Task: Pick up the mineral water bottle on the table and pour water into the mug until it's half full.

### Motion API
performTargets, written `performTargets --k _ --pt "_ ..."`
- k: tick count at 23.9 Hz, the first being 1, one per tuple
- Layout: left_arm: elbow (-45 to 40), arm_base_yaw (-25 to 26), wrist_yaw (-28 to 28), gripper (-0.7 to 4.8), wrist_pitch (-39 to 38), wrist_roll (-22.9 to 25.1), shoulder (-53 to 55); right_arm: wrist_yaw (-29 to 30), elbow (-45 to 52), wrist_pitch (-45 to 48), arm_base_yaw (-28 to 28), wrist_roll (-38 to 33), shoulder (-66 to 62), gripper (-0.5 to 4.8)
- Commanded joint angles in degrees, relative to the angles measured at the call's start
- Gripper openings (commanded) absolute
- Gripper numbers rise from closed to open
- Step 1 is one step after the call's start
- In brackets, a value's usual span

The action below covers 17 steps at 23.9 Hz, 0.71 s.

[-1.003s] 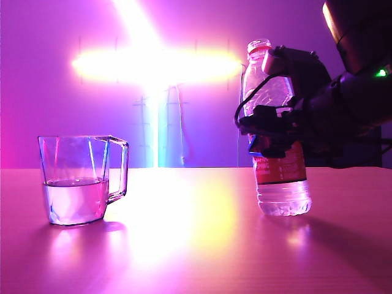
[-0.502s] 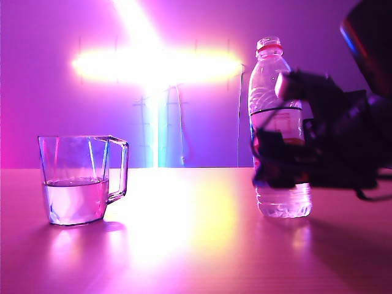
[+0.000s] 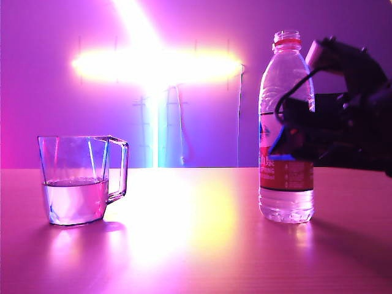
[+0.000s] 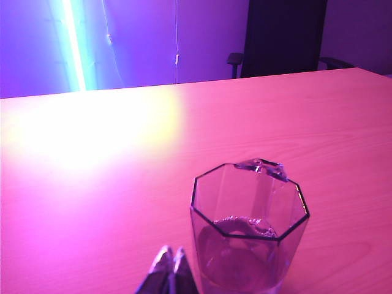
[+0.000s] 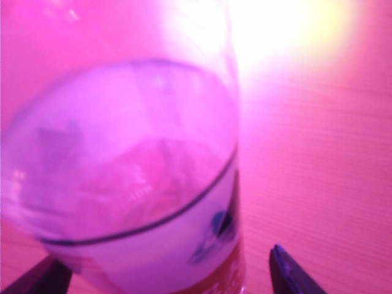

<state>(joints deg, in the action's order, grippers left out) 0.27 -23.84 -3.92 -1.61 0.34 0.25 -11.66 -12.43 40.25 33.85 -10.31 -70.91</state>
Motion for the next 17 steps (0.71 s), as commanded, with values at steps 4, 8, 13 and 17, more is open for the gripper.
performTargets --k 4,8,13,17 --pt "0.2 0.0 0.1 -0.02 0.4 -0.2 0.1 1.5 0.1 -9.7 0.4 -0.6 8.3 4.46" --pt "0.2 0.0 0.1 -0.02 0.4 -0.2 0.1 2.5 0.1 -16.3 0.4 -0.7 14.1 4.45" --pt "0.2 3.3 0.3 -0.02 0.4 -0.2 0.1 4.3 0.1 -28.0 0.5 -0.7 26.1 4.44" --pt "0.2 9.8 0.2 -0.02 0.4 -0.2 0.1 4.3 0.1 -36.0 0.5 -0.7 36.7 4.11"
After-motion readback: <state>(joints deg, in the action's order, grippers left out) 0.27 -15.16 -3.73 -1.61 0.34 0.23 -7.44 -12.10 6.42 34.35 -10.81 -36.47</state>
